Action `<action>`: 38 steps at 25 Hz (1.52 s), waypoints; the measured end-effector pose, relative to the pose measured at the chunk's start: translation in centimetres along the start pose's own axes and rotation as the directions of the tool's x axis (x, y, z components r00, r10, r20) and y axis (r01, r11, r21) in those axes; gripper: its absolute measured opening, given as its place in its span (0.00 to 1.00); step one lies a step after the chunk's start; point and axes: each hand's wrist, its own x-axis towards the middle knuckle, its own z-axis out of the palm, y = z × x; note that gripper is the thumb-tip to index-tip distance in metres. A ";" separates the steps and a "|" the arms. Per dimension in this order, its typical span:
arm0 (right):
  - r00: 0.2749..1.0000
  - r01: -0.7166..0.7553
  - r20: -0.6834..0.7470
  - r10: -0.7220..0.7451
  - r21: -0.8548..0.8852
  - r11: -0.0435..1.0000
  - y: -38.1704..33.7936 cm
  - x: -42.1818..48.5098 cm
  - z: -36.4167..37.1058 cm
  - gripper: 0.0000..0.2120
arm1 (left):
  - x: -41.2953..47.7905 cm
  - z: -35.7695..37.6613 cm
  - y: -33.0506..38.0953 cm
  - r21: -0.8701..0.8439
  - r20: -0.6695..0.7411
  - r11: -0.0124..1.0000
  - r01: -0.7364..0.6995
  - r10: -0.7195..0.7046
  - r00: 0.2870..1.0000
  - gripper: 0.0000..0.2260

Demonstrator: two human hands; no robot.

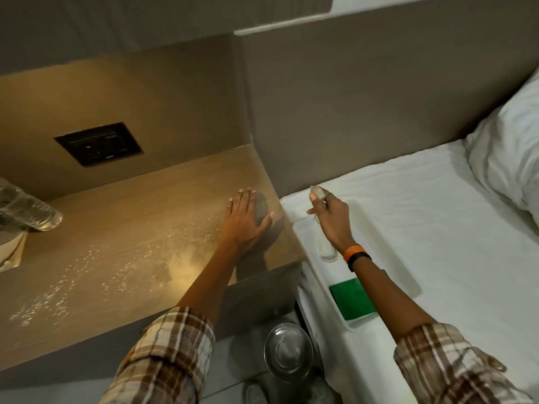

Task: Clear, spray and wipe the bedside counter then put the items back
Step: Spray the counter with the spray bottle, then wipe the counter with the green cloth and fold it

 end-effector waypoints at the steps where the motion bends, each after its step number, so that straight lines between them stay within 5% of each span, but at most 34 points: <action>1: 1.000 -0.031 -0.001 0.031 0.020 0.999 1.2 0.7 0.3 0.17 | 0.4 0.4 0.2 -0.005 -0.016 1.000 0.002 -0.002 1.000 0.36; 11: 0.987 -0.157 -0.028 0.158 0.018 0.987 14.2 6.3 4.2 0.15 | 3.1 3.5 1.0 0.082 -0.172 0.996 0.034 -0.020 0.985 0.37; 19: 0.969 -0.246 0.016 0.246 0.011 0.969 14.7 7.3 3.6 0.22 | 2.3 2.5 2.2 0.119 -0.130 0.992 0.047 -0.031 0.991 0.36; 24: 0.989 -0.137 -0.001 0.151 -0.414 0.900 11.0 4.7 0.0 0.30 | 0.0 0.7 6.8 0.093 -0.160 0.995 -0.024 0.039 0.986 0.36; 28: 0.998 -0.025 0.028 0.059 -0.668 0.744 11.7 -0.3 -4.4 0.29 | -2.5 3.6 15.1 -0.012 -0.189 0.969 -0.245 0.238 0.953 0.32; 33: 0.957 -0.157 0.045 0.287 -0.752 0.640 19.4 -4.1 -9.7 0.30 | -2.3 14.4 19.3 -0.078 0.097 0.963 -0.257 0.264 0.960 0.31; 38: 0.858 -0.344 -0.036 0.512 -0.782 0.520 29.9 -4.1 -11.2 0.30 | -0.8 27.8 17.7 -0.061 0.374 0.946 -0.318 0.317 0.871 0.28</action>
